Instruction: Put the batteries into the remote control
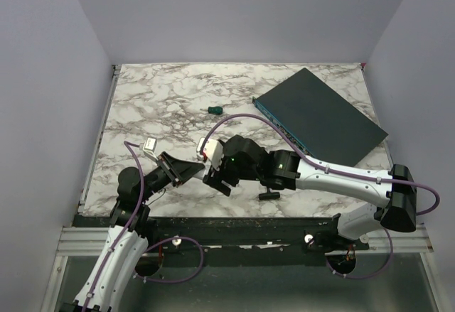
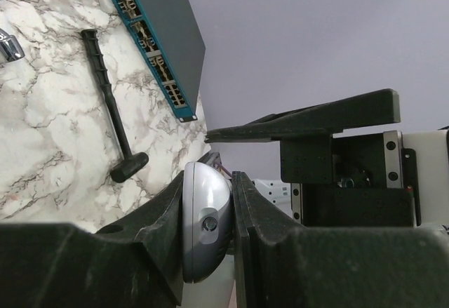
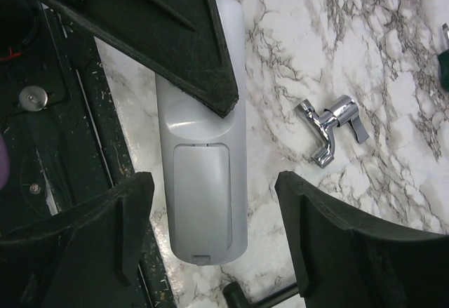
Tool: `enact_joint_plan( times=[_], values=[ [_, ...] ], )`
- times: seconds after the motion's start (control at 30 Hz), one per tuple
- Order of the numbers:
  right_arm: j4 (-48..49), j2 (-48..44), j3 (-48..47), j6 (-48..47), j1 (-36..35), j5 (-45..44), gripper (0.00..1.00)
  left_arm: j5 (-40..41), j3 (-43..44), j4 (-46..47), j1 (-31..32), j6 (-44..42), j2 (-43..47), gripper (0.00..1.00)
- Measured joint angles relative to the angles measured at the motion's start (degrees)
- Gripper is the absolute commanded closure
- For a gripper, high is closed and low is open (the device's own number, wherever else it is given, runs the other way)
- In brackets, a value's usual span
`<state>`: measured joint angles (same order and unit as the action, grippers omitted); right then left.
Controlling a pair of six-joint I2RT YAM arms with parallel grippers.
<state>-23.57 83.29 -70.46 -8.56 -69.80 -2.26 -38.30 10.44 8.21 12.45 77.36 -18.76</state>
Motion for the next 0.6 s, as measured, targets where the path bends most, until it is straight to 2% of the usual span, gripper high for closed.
enact_joint_plan(
  times=[0.17,0.33,0.43,0.6],
  values=[
    [2.5,-0.1,0.0,0.2,0.0,0.1,0.12,0.0,-0.6,0.3,0.0,0.3,0.0,1.00],
    [8.2,-2.9,1.6,2.7,0.0,-0.3,0.09,0.0,-1.1,0.5,0.0,0.5,0.0,1.00],
    [14.7,-8.9,7.0,8.2,0.0,-3.8,0.07,0.0,-1.2,0.7,0.0,0.7,0.0,1.00],
    [24.3,-20.5,19.8,23.7,0.0,-13.8,0.02,-0.1,-1.2,1.9,0.0,1.7,-0.4,1.00]
  ],
)
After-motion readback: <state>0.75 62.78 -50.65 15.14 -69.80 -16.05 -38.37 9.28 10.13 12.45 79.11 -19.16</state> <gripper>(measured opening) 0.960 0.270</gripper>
